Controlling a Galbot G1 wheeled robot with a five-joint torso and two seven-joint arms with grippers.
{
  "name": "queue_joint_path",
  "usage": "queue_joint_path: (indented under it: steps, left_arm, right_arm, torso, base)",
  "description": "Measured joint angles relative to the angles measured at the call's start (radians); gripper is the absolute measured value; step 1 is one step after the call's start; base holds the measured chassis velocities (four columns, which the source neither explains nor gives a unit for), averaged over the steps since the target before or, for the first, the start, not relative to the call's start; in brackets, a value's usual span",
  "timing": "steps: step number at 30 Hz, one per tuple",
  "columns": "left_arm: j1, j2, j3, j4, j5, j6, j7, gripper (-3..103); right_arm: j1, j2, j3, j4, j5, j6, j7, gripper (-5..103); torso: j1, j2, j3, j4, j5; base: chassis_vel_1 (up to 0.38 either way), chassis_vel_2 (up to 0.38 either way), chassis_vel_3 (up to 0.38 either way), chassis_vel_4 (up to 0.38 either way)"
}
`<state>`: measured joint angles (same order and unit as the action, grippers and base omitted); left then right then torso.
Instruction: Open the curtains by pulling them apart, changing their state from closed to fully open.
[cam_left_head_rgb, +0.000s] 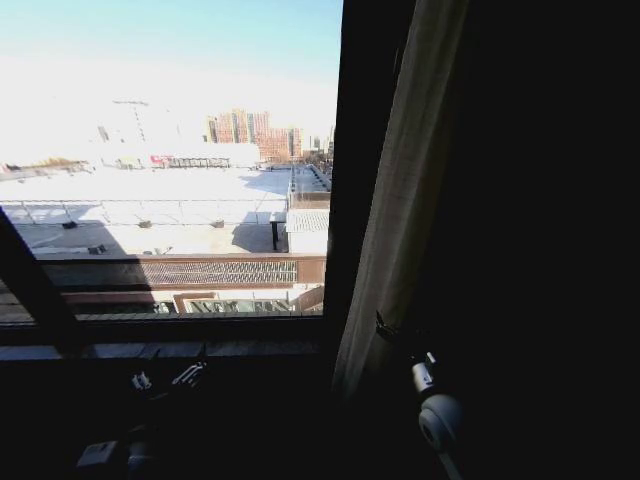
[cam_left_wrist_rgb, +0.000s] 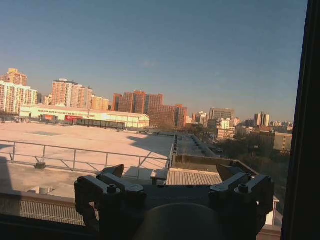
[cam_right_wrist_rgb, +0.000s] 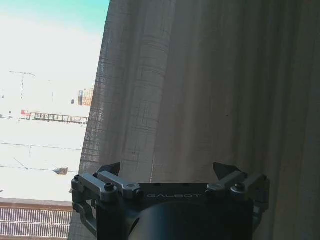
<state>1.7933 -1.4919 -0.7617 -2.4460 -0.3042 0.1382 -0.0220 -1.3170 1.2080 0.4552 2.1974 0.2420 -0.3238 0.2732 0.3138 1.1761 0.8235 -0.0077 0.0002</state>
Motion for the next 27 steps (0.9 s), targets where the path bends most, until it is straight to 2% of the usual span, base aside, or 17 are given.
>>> queue_joint_path:
  steps: [14, 27]
  left_arm:
    - [-0.002, -0.001, 0.016, -0.01, -0.01, 0.025, 0.003, 100]
    - [0.015, -0.004, 0.004, -0.01, 0.01, 0.016, 0.006, 100]
  right_arm:
    - [-0.052, 0.003, -0.029, 0.05, 0.004, -0.005, -0.004, 100]
    - [-0.063, 0.002, -0.029, 0.057, 0.004, -0.005, -0.005, 100]
  torso:
    - [0.0, 0.0, 0.0, 0.0001, -0.0002]
    - [0.0, 0.0, 0.0, 0.0, 0.0]
  base:
    - [0.118, 0.124, -0.114, -0.122]
    - [0.107, 0.111, -0.122, -0.102]
